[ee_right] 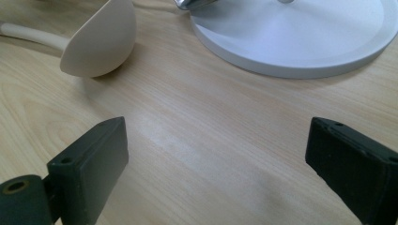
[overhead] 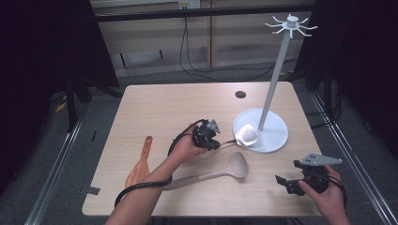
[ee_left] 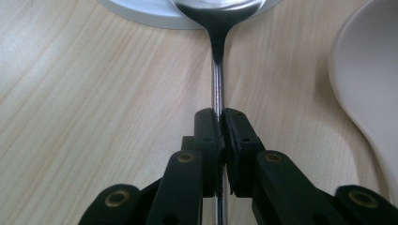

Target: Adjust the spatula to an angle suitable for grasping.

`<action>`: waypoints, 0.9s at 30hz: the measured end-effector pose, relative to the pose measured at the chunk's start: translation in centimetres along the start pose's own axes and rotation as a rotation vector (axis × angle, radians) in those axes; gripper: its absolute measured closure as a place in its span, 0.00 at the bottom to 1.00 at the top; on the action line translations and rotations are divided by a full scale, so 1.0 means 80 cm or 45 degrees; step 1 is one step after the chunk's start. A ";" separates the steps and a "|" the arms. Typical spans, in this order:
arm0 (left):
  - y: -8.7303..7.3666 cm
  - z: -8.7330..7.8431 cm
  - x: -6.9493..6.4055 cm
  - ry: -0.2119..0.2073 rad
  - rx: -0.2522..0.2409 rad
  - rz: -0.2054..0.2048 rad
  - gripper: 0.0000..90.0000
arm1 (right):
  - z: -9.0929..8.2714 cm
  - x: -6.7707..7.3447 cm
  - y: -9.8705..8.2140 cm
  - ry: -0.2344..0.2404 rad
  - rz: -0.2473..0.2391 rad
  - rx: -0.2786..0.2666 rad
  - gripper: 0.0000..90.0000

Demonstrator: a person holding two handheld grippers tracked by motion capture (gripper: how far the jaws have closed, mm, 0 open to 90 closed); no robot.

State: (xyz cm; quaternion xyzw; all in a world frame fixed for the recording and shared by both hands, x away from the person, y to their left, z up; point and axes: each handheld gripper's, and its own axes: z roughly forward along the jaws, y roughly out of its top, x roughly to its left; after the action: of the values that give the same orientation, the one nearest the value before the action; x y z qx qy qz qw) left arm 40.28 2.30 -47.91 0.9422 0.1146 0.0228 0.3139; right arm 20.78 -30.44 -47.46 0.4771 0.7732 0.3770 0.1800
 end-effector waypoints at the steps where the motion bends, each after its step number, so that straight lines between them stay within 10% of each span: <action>1: 0.000 0.000 0.001 -0.004 0.008 -0.002 0.94 | 0.000 0.000 0.000 0.002 0.002 0.005 0.07; 12: -0.003 -0.016 0.003 0.017 -0.007 -0.105 0.75 | 0.007 0.004 0.010 0.020 -0.056 0.004 0.07; 27: -0.050 -0.091 -0.014 0.200 -0.157 -0.249 0.45 | 0.041 0.012 0.073 0.101 -0.227 -0.012 0.09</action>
State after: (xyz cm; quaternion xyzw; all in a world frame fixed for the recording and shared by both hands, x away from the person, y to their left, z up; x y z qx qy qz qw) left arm 37.57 9.45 -44.44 0.9009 0.2284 0.0730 0.3618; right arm 25.94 -26.71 -45.07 0.3902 0.8173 0.3818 0.1845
